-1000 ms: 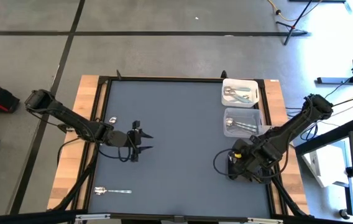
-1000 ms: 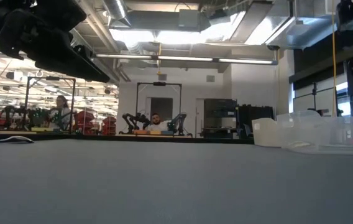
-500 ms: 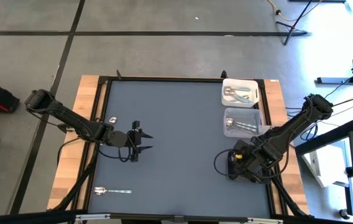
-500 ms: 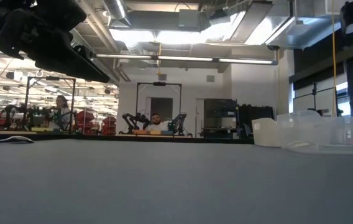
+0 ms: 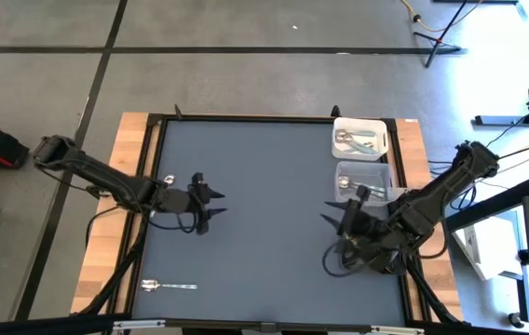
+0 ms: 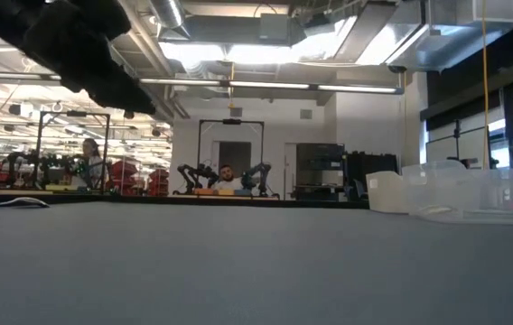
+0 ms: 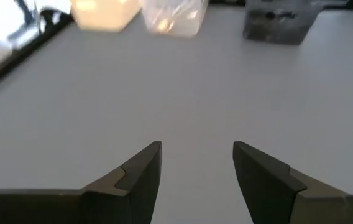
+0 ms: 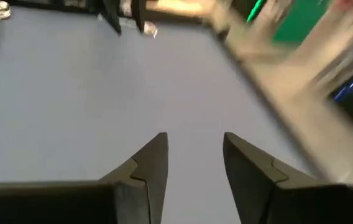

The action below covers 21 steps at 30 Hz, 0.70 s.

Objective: Sort silverware by color (type)
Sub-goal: Put the white green spoon into the transparent bin

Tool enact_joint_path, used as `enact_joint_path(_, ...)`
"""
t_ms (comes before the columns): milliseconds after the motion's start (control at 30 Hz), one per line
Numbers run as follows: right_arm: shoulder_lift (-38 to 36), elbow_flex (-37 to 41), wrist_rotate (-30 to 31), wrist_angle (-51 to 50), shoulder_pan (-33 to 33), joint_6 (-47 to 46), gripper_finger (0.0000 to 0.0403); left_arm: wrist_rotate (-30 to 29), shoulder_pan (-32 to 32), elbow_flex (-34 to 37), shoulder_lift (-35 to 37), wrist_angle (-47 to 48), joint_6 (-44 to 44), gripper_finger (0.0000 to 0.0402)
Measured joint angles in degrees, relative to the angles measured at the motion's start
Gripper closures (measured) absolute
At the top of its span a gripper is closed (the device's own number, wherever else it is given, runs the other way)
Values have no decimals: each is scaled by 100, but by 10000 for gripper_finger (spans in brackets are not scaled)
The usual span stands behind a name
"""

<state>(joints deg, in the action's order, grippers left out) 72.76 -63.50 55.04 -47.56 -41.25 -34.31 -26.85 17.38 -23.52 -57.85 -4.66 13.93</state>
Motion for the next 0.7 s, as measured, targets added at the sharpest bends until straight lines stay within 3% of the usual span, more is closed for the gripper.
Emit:
enact_joint_path(100, 86, 127, 420, 764, 198, 896, 260, 48, -239, -420, 191, 1396, 579, 208)
enact_joint_path(200, 182, 242, 355, 1355, 577, 1571, 260, -54, -550, -913, 214, 2764, 1131, 208)
enact_joint_path(400, 431, 338, -827, 2002, 1655, 2293, 260, -191, -1516, -1666, -57, 5141, 1835, 208)
enact_joint_path(533, 616, 334, -1000, 2686, 2274, 2873, 260, 114, -2259, -1812, -304, 6157, 2048, 208)
enact_joint_path(700, 772, 334, -1402, 3454, 2825, 3575, 260, 710, -2956, -1792, -694, 6696, 2046, 208)
